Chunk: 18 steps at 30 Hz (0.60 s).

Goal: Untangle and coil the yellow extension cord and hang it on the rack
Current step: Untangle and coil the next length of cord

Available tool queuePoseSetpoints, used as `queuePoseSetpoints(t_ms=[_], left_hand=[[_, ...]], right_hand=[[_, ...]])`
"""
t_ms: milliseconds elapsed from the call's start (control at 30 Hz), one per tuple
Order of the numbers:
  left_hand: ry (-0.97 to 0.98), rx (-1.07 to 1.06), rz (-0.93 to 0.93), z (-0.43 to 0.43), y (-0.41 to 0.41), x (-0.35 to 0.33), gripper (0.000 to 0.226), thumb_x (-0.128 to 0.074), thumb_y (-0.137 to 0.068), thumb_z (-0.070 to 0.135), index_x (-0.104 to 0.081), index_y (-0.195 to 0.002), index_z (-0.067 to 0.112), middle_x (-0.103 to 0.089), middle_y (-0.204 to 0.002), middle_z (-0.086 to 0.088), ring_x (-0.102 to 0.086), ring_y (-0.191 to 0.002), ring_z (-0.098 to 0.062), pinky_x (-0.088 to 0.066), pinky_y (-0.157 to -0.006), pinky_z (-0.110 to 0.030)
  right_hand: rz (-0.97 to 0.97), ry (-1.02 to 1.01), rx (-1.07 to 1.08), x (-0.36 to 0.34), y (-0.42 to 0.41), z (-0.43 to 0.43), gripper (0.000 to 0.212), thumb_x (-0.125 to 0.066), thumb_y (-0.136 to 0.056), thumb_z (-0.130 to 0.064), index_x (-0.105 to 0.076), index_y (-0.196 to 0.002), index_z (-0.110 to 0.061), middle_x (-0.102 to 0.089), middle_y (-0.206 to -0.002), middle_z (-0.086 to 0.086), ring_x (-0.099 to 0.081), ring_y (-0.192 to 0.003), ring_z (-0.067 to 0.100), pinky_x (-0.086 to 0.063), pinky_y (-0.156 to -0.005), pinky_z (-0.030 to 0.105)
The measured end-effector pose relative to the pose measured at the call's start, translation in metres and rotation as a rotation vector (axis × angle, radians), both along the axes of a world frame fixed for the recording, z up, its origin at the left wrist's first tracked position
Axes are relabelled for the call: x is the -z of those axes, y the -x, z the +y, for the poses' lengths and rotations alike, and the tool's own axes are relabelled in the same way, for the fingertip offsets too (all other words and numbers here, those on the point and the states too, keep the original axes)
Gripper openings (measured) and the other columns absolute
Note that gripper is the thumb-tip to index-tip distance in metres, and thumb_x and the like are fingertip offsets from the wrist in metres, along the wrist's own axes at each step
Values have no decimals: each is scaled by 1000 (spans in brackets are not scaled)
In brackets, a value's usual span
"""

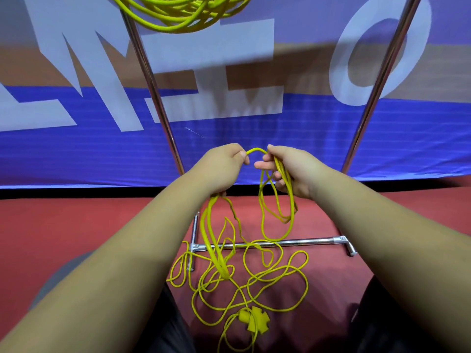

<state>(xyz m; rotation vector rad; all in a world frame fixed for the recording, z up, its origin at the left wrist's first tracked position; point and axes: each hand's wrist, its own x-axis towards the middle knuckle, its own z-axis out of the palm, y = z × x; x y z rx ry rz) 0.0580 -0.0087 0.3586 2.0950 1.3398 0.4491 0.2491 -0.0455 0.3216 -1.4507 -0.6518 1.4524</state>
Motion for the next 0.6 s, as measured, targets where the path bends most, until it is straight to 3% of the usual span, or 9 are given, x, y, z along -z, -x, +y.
queuePoseSetpoints(t_ms=[67,233,367,500,600], left_hand=[[114,-40,-96,-3,-6,6,30,-38,-106,37,-64,-98,25,-53,-67,-5,-47,-40,-22,-50,-46,-35],[305,-262,-337,-11,-19,10,14,-44,-103,20,-57,-99,16,-53,-69,-1,-50,-46,-18,-43,-43,-22],[510,-541,-520,-15,-30,12,35,-40,-110,33,-57,-86,13,-55,-62,-7,-44,-27,-19,-50,-46,-29],[420,-372,-436,-15,-27,18,32,-41,-108,33,-59,-97,10,-59,-81,-12,-47,-38,-19,-60,-59,-43],[394,-149,-431,-19,-22,23,20,-44,-106,22,-62,-117,19,-55,-90,-7,-47,-51,-16,-62,-60,-39]], right_hand=[[-7,-13,11,-1,0,0,28,-56,-106,-43,-63,-98,-16,-81,-108,6,-36,-43,9,-31,-41,21],[17,-59,32,-2,2,-3,26,-59,-104,-40,-67,-104,-16,-81,-111,0,-30,-41,7,-27,-40,20],[7,-69,58,-1,6,-6,21,-57,-105,-33,-68,-108,-15,-81,-111,0,-32,-42,9,-33,-43,21],[-3,-43,17,-1,6,-7,26,-53,-106,-35,-68,-113,-15,-82,-109,-2,-36,-47,10,-37,-47,22],[3,-46,-6,0,7,-5,33,-54,-106,-40,-70,-114,-13,-82,-109,-1,-37,-46,9,-37,-46,22]])
